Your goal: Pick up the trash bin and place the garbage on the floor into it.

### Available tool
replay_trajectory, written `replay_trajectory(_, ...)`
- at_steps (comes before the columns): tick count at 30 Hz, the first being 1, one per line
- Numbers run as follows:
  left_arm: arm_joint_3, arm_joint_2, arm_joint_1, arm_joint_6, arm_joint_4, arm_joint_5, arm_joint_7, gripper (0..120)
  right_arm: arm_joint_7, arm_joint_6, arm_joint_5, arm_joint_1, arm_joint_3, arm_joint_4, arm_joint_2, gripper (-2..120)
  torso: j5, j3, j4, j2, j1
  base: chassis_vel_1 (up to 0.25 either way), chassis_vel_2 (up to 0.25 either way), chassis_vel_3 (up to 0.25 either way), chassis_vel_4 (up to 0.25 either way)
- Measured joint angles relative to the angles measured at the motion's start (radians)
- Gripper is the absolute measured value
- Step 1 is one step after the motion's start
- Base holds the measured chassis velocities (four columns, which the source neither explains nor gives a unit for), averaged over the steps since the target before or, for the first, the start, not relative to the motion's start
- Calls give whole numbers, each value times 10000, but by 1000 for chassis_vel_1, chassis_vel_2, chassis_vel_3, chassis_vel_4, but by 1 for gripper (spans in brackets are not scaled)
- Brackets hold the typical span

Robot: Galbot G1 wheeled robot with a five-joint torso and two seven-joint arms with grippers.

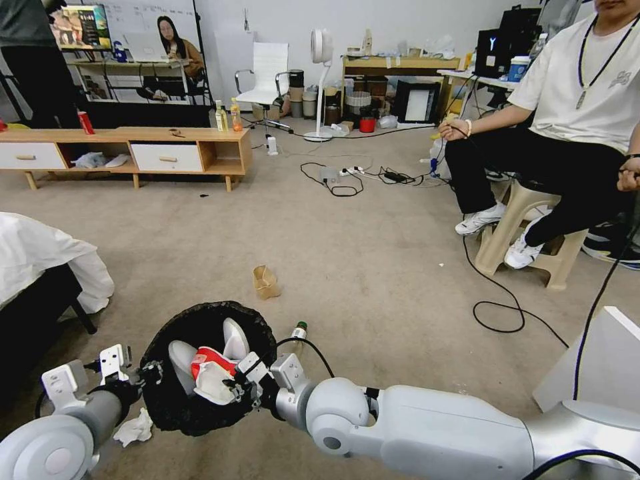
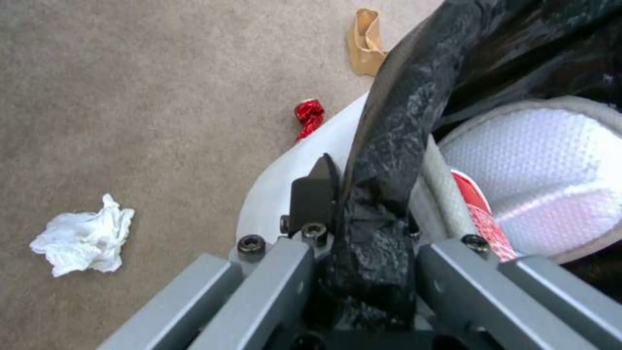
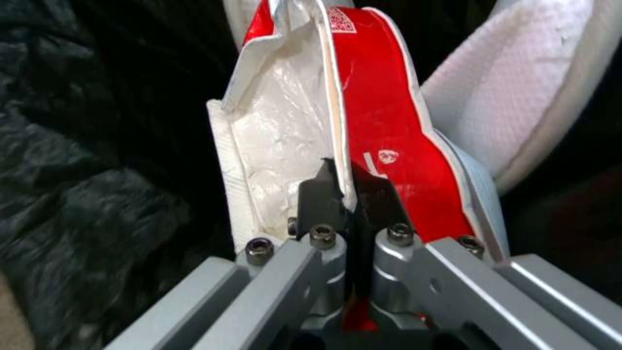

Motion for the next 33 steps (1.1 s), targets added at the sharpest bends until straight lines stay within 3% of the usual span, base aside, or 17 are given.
replay_trajectory(17, -9, -33, 103, 1, -31, 50, 38, 2, 510, -396, 228, -143, 92, -246, 312, 0, 0, 0, 1, 0, 0, 0, 0, 0, 0)
replay_trajectory(22, -12, -15, 92, -2, -11, 56, 49, 2, 637, -406, 265, -74, 233, 38, 132, 21, 0, 0, 0, 0, 0, 0, 0, 0, 0)
replay_trajectory(25, -12, -6, 80, -3, 22, 56, 52, 2, 665, -406, 307, -41, 286, 129, 51, 26, 0, 0, 0, 0, 0, 0, 0, 0, 0)
replay_trajectory(27, -11, 10, 54, -3, 85, 57, 55, 2, 701, -410, 379, 13, 386, 327, -148, 39, 0, 0, 0, 0, 0, 0, 0, 0, 0)
replay_trajectory(32, -7, 28, 36, -5, 128, 54, 65, 2, 735, -423, 445, 58, 481, 512, -354, 53, 0, 0, -1, 0, 0, 0, 0, 0, 0)
replay_trajectory(33, 3, 30, 31, -5, 139, 50, 100, 2, 740, -424, 464, 66, 509, 592, -412, 61, 0, 0, 1, 0, 0, 0, 0, 0, 0)
